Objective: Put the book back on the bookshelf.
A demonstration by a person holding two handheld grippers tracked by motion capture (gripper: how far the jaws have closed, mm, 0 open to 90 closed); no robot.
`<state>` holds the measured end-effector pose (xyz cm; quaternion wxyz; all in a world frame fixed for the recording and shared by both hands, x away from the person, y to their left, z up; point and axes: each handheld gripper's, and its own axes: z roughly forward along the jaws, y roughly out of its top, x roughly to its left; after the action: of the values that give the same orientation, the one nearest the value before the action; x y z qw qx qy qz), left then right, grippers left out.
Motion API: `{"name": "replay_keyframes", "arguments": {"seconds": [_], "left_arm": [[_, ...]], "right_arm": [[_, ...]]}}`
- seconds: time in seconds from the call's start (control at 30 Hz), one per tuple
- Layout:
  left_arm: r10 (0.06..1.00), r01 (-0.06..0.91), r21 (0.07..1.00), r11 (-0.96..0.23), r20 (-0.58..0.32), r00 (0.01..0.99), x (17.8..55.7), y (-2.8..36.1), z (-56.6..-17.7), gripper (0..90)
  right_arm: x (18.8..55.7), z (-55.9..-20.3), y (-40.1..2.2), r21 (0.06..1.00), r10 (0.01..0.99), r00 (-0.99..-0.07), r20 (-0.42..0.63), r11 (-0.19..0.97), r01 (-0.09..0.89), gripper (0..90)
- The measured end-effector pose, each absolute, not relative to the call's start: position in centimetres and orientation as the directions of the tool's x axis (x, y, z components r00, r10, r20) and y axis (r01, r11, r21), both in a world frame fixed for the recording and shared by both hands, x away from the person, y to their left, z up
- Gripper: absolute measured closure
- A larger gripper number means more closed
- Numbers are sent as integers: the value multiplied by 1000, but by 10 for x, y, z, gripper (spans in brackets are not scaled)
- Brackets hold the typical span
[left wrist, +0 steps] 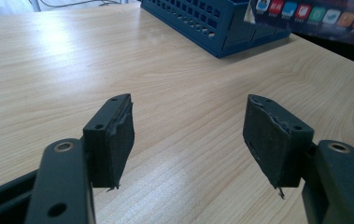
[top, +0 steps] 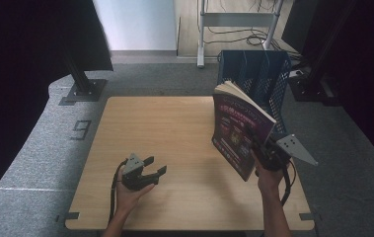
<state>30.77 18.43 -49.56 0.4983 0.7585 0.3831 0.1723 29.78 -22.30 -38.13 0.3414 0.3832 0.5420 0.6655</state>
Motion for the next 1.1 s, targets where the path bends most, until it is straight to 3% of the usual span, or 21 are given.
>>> {"name": "replay_keyframes", "arguments": {"seconds": [1.1], "left_arm": [[751, 422, 882, -211, -130, 647, 309, 185, -496, 338]], "right_arm": [[319, -343, -226, 980, 907, -402, 124, -175, -91, 819]]}}
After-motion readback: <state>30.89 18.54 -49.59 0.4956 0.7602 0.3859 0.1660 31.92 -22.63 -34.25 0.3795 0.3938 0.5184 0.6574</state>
